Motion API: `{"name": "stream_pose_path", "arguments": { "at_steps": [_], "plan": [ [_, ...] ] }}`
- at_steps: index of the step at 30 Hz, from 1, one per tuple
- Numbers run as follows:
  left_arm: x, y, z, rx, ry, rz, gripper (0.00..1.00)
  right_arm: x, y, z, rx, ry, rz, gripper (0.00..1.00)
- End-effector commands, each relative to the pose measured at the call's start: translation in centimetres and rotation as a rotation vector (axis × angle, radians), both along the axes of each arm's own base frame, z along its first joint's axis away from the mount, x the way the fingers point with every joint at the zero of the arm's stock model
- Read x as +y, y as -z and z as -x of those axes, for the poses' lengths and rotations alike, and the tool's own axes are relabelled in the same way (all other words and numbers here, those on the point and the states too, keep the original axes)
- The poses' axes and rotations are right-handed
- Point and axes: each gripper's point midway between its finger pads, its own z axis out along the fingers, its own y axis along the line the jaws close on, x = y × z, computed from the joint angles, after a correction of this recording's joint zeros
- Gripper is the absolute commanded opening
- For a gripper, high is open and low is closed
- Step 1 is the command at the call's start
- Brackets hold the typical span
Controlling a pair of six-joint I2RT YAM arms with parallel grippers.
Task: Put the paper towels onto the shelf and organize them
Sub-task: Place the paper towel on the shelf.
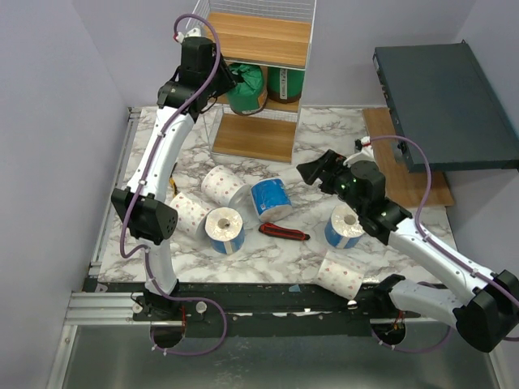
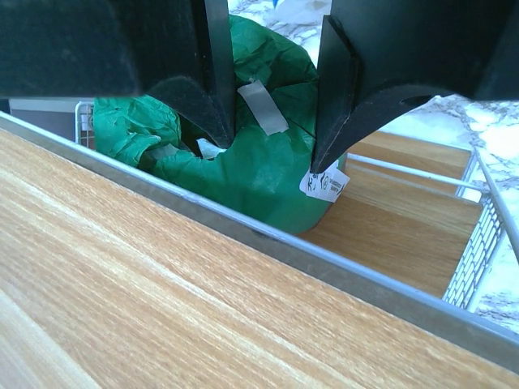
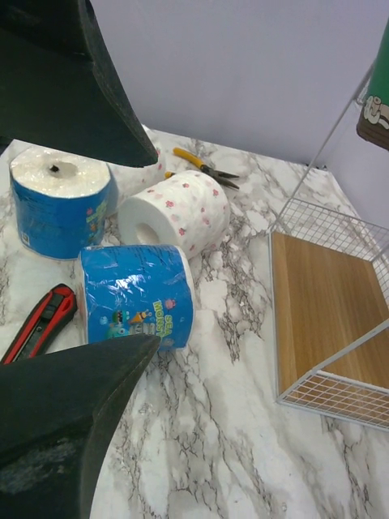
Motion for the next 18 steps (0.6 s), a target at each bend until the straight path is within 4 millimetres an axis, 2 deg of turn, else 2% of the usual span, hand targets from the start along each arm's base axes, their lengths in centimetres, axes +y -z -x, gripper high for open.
{"name": "stream_pose_path", "arguments": {
  "at_steps": [1, 18],
  "plan": [
    [-0.5, -3.6, -0.7, -0.125, -0.028, 0.081, 0.19, -0.8, 0.9, 0.2, 0.006, 0.028, 0.035, 0.87],
    [0.7, -4.8, -1.3, -0.186, -0.124, 0.088, 0.21, -1.6, 1.4, 0.3, 0.01, 0.055, 0.061, 0.87]
  ]
}}
